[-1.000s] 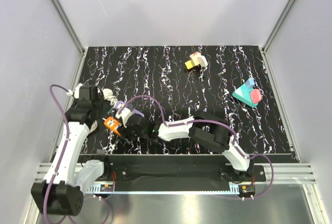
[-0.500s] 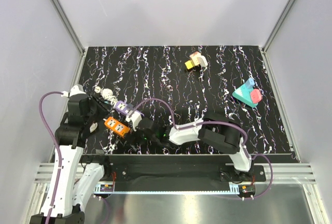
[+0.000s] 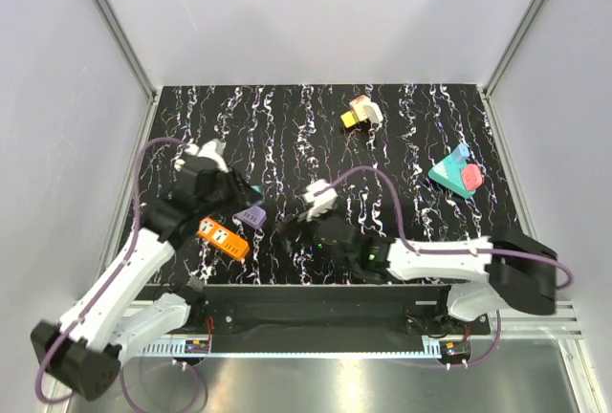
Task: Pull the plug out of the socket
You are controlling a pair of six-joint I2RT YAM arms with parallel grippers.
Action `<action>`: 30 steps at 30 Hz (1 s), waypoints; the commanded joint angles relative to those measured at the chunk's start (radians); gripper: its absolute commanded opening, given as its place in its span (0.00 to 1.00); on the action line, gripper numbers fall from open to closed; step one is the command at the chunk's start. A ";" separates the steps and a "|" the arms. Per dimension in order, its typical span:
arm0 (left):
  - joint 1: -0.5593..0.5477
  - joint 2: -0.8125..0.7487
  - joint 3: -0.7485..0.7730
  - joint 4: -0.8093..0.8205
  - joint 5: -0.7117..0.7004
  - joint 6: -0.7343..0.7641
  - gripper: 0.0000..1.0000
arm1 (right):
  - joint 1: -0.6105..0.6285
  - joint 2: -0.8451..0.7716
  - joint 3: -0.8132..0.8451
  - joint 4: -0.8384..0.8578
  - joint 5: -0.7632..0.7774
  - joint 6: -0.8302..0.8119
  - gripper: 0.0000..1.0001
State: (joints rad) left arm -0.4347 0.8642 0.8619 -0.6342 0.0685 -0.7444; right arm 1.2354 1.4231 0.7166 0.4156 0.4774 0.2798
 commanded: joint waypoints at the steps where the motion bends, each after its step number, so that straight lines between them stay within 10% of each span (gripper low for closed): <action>1: -0.091 0.128 0.022 0.218 -0.019 -0.029 0.00 | -0.011 -0.087 -0.101 -0.029 0.464 0.114 1.00; 12: -0.211 0.712 0.081 0.827 0.027 -0.162 0.00 | -0.125 -0.293 -0.309 -0.026 0.621 0.343 0.98; 30: -0.246 1.038 0.176 0.967 -0.269 -0.573 0.01 | -0.140 -0.356 -0.370 0.038 0.590 0.343 0.98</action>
State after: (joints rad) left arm -0.6727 1.8778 0.9783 0.2691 -0.1287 -1.2602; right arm 1.1023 1.0775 0.3489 0.3885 1.0275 0.6037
